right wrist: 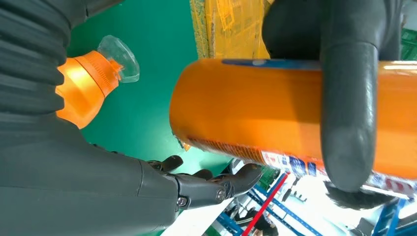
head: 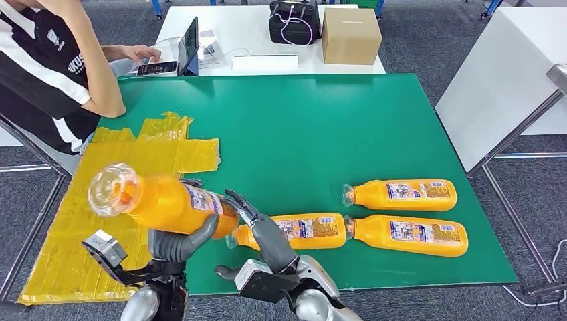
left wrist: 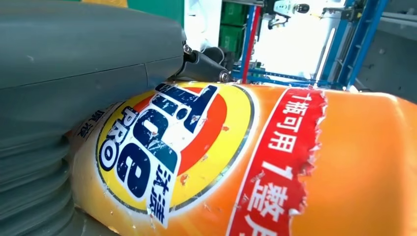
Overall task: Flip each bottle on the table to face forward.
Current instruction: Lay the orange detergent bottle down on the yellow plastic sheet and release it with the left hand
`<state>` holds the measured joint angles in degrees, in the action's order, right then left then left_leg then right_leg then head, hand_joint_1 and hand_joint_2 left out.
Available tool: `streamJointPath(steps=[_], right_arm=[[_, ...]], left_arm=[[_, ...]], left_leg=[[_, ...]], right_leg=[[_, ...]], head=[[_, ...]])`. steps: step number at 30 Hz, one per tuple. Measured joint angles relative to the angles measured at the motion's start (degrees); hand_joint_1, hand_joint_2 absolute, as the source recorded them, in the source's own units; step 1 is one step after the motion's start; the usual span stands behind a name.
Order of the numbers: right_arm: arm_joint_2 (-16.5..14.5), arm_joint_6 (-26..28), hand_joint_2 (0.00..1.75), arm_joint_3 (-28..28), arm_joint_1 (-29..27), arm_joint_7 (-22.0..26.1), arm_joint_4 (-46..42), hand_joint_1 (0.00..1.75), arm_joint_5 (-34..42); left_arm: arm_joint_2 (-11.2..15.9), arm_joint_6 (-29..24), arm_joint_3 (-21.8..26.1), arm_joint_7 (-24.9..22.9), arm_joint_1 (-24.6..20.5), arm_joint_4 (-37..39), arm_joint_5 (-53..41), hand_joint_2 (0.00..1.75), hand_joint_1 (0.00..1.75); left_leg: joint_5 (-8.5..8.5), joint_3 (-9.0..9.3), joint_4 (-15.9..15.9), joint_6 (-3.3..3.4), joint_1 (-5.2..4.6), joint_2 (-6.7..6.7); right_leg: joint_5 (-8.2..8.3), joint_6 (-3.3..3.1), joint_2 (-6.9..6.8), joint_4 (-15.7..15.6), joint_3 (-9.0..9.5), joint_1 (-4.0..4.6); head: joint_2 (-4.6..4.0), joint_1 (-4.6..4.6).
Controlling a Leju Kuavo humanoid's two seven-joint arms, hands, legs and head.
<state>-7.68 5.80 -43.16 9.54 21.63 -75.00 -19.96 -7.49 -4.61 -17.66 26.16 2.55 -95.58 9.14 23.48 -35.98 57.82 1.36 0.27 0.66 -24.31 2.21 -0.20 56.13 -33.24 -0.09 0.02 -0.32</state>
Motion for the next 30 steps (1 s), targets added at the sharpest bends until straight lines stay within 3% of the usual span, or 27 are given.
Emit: streamJointPath(steps=[12, 19, 22, 26, 30], right_arm=[[1.1, 2.24, 1.75, 0.72, -1.31, 1.98, -4.53, 0.0, 0.93], [2.15, 2.81, 1.75, 1.5, -1.93, 3.37, -8.89, 0.0, 1.89], [2.57, 3.39, 1.75, 2.05, -2.42, 4.84, -11.5, 0.0, 3.46], [3.43, 3.86, 1.75, 3.8, -3.51, 5.36, -15.75, 0.0, 4.99], [3.5, 4.16, 1.75, 4.27, -4.03, 5.48, -19.14, 0.0, 4.81]], left_arm=[[1.58, -23.41, 0.6, 0.78, -4.88, 4.28, -27.85, 1.75, 1.75], [2.8, -28.17, 1.87, -1.46, -7.44, 7.3, -37.67, 1.75, 1.75], [3.89, -30.1, 2.06, -7.84, -9.46, 9.58, -52.72, 1.75, 1.75], [6.86, -28.01, 2.39, -23.0, -15.0, 16.75, -82.45, 1.75, 1.75], [8.97, -24.48, 3.1, -28.97, -19.28, 24.83, -89.01, 1.75, 1.75]], left_leg=[[-0.01, 0.0, 0.0, 0.0, 0.0, -0.02], [-0.01, 0.0, 0.0, 0.0, 0.0, -0.03], [-0.01, 0.0, 0.0, 0.0, 0.0, 0.02], [-0.05, 0.04, 0.0, -0.03, 0.0, 0.07], [-0.08, 0.04, 0.0, -0.08, 0.02, -0.23]], right_leg=[[0.01, 0.0, 0.0, 0.0, 0.0, 0.0], [0.01, 0.0, 0.0, 0.01, -0.01, 0.0], [0.01, 0.0, -0.01, 0.0, 0.0, 0.0], [0.02, -0.02, -0.01, 0.02, 0.05, 0.0], [0.17, -0.16, 0.15, 0.04, -0.1, 0.01]], head=[[0.0, -0.01], [0.0, -0.01], [0.0, -0.01], [0.0, 0.04], [0.0, 0.03]])
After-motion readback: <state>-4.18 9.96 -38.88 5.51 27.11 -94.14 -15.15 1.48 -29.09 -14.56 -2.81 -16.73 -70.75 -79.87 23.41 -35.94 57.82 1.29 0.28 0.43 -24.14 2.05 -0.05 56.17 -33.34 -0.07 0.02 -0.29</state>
